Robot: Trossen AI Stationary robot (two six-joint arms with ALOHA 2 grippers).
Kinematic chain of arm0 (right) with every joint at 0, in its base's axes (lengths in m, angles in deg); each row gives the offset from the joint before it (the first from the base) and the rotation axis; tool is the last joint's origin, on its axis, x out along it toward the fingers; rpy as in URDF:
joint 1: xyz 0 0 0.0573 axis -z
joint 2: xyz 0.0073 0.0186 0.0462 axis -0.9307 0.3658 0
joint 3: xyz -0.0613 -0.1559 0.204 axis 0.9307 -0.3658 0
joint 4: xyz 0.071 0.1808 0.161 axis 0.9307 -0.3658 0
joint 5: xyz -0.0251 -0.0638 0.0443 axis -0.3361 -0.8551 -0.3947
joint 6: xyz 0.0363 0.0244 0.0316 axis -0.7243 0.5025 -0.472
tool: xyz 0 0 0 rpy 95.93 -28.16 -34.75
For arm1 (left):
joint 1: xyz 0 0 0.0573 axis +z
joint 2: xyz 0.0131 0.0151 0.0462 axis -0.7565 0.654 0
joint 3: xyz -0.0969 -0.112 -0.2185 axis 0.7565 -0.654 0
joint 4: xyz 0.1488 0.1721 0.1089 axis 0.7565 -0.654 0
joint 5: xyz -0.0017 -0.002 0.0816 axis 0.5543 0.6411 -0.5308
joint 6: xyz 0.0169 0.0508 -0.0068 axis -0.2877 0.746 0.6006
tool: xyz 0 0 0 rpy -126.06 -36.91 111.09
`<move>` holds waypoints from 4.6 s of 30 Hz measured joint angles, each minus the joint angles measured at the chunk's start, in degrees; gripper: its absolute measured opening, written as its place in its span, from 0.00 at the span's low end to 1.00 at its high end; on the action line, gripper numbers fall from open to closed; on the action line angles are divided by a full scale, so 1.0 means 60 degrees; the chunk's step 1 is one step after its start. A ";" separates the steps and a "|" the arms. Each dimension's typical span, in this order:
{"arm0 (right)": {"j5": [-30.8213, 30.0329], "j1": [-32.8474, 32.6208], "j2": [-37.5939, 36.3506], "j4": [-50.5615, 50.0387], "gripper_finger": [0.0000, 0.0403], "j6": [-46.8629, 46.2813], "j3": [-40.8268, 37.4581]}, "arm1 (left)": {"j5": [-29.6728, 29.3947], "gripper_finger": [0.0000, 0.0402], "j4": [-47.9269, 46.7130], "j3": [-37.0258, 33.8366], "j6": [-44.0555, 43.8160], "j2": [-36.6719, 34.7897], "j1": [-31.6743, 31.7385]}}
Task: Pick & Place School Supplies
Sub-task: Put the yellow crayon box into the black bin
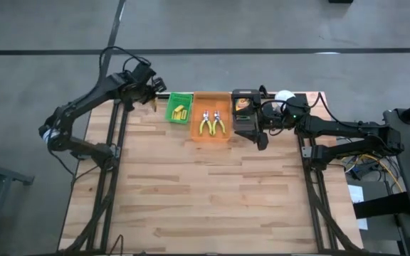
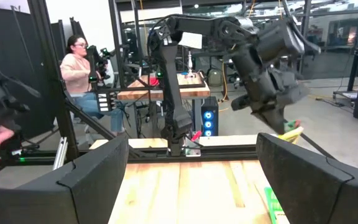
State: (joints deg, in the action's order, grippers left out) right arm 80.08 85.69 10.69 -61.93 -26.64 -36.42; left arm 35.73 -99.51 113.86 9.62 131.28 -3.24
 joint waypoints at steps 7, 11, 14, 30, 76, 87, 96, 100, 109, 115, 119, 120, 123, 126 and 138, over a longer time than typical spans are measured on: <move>0.0000 -0.0002 0.0000 0.0000 0.87 0.0000 -0.0002 | 0.0347 0.02 0.1990 -0.0004 0.2271 -0.0400 -0.0567; -0.0004 -0.0003 0.0000 0.0003 0.87 0.0000 -0.0004 | 0.0817 0.02 0.3183 -0.0033 0.2994 -0.0418 -0.0906; 0.0000 -0.0004 0.0000 0.0000 0.87 0.0000 -0.0004 | 0.1163 0.01 0.4524 -0.0275 0.3938 -0.0398 -0.1128; 0.0000 -0.0002 0.0000 0.0000 0.87 0.0000 -0.0004 | 0.4885 0.02 1.0656 -0.1098 0.3709 0.1910 -0.1308; 0.0000 -0.0004 -0.0002 0.0000 0.87 0.0000 -0.0004 | 0.7646 0.04 1.2672 0.1096 0.3647 0.5260 -0.1960; 0.0000 -0.0002 -0.0002 -0.0004 0.87 0.0000 -0.0004 | 0.8139 0.04 1.2193 0.0970 0.4085 0.4709 -0.1966; 0.0000 -0.0004 0.0000 -0.0011 0.87 0.0000 -0.0004 | 0.7970 0.03 1.2129 0.0913 0.4801 0.4115 -0.2169; 0.0000 0.0000 -0.0001 -0.0015 0.87 0.0000 -0.0004 | 0.7912 0.01 1.2062 0.0882 0.4791 0.4114 -0.2163; -0.0001 0.0000 -0.0002 -0.0015 0.87 0.0000 -0.0004 | 0.7785 0.01 1.2009 0.0827 0.4808 0.4121 -0.2164; -0.0002 0.0000 -0.0004 -0.0015 0.87 0.0000 -0.0004 | 0.7792 0.02 1.2016 0.0827 0.4744 0.4121 -0.2164; -0.0003 0.0000 -0.0004 -0.0015 0.87 0.0000 -0.0004 | 0.7792 0.01 1.2036 0.0827 0.4729 0.4121 -0.2164; 0.0000 0.0000 -0.0002 -0.0015 0.87 0.0000 -0.0004 | 0.7792 0.01 1.2038 0.0827 0.4729 0.4121 -0.2164; -0.0002 0.0000 -0.0004 -0.0015 0.87 0.0000 -0.0004 | 0.7799 0.02 1.2035 0.0827 0.4729 0.4122 -0.2171; -0.0001 0.0000 -0.0004 -0.0015 0.87 0.0000 -0.0004 | 0.7799 0.02 1.2038 0.0830 0.4729 0.4125 -0.2171; 0.0000 0.0000 -0.0004 -0.0015 0.87 0.0000 -0.0004 | 0.7603 0.03 1.1991 0.0831 0.4828 0.4132 -0.2242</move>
State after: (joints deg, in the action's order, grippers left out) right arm 80.08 85.69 10.67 -62.01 -26.64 -36.44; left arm 81.35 -27.57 118.85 38.58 156.07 -16.69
